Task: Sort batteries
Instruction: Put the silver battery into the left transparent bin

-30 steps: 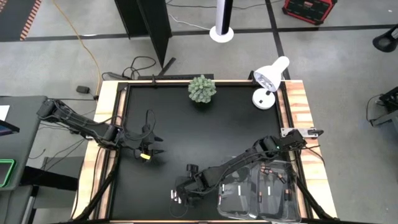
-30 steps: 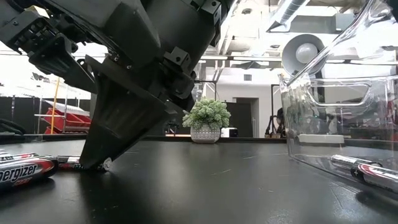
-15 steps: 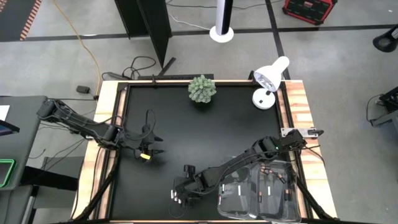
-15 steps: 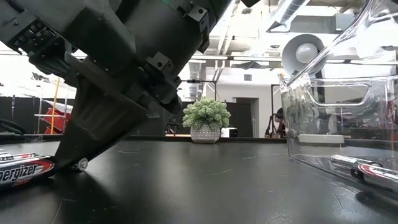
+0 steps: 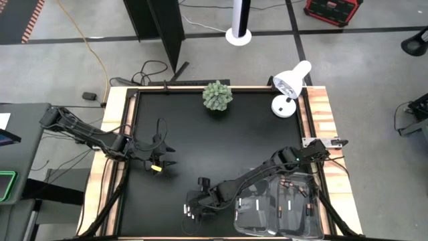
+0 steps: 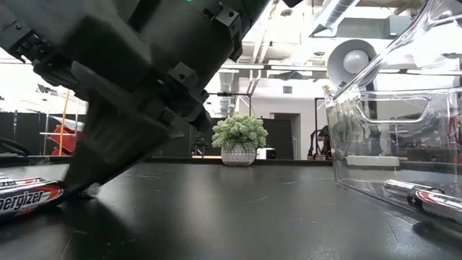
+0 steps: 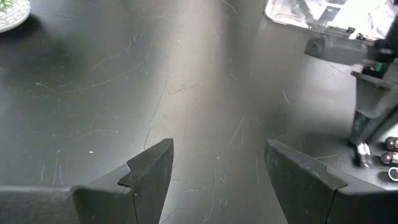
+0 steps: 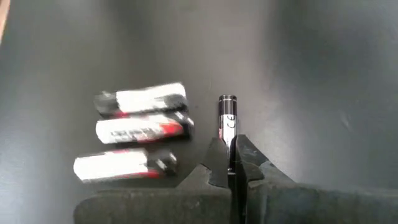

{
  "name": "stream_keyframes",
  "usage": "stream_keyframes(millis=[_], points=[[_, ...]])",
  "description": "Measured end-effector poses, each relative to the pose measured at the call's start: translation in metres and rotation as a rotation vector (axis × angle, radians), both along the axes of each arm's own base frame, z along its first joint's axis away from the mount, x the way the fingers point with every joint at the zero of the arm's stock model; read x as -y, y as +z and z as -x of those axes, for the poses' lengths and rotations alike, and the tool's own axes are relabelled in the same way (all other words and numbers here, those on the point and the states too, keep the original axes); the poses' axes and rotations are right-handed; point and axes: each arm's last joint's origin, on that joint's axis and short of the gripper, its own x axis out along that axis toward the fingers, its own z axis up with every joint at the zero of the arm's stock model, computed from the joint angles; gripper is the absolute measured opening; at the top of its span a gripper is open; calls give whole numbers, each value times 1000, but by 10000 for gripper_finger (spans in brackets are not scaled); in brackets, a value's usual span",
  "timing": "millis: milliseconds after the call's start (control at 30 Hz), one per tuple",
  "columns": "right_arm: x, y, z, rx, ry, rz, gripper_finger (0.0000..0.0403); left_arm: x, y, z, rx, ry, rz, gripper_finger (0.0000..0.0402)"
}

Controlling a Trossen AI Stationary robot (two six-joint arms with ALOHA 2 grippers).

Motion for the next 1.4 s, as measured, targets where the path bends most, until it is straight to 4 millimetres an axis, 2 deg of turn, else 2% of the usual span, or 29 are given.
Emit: stream_keyframes(millis=[367,833,1400], points=[[10,0,17,-192,-57,34,1,0,0,0,-5,1,0,247],[11,19,17,-132,-48,63,1,0,0,0,-3,1,0,247],[11,19,17,-126,-42,65,1,0,0,0,-3,0,0,247]])
